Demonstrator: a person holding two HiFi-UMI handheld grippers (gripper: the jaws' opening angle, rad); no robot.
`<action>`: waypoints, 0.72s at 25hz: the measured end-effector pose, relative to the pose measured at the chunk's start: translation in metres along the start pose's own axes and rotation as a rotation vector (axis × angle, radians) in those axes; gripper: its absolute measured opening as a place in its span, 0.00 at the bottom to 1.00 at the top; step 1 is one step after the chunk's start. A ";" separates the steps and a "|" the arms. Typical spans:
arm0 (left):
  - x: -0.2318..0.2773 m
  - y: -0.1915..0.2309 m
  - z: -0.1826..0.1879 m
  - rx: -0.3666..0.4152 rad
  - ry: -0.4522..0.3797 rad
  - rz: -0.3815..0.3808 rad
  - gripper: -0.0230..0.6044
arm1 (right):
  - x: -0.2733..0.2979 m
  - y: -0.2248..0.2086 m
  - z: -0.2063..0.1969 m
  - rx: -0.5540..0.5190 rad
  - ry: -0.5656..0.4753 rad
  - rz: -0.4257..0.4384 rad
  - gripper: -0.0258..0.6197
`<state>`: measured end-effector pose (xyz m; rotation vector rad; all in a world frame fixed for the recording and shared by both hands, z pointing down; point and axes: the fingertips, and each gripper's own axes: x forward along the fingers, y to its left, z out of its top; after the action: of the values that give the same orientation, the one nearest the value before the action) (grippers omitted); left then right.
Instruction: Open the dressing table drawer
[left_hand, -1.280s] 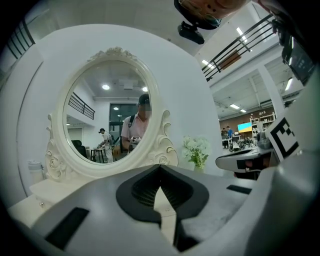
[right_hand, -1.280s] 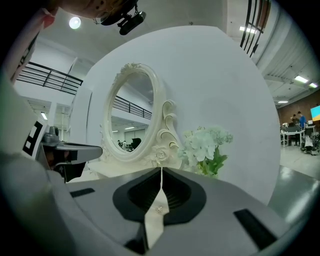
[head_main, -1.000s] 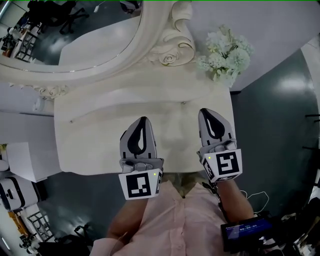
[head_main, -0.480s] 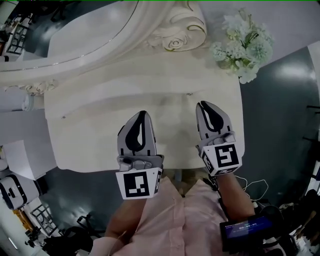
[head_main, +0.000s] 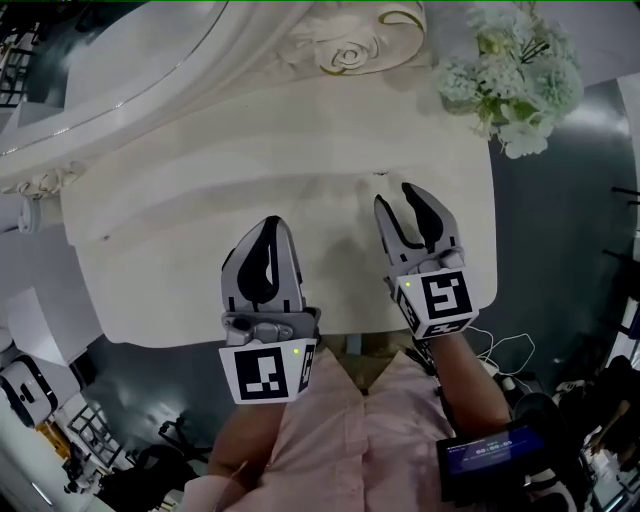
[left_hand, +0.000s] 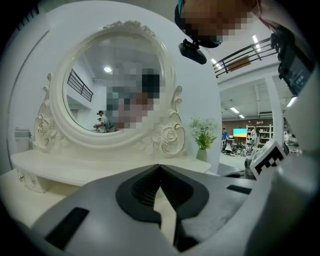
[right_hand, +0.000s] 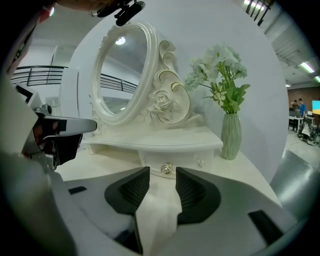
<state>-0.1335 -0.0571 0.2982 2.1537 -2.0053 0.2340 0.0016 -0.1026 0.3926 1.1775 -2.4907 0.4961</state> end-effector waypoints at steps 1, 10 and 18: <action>0.001 0.002 -0.001 0.000 0.003 0.000 0.07 | 0.002 0.000 -0.001 0.001 0.002 -0.005 0.28; 0.008 0.021 -0.013 -0.007 0.034 0.011 0.07 | 0.024 -0.005 -0.012 0.008 0.037 -0.042 0.29; 0.013 0.033 -0.018 -0.013 0.050 0.014 0.07 | 0.035 -0.009 -0.009 -0.011 0.073 -0.104 0.31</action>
<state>-0.1654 -0.0677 0.3193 2.1059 -1.9895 0.2736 -0.0109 -0.1274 0.4177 1.2541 -2.3536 0.4875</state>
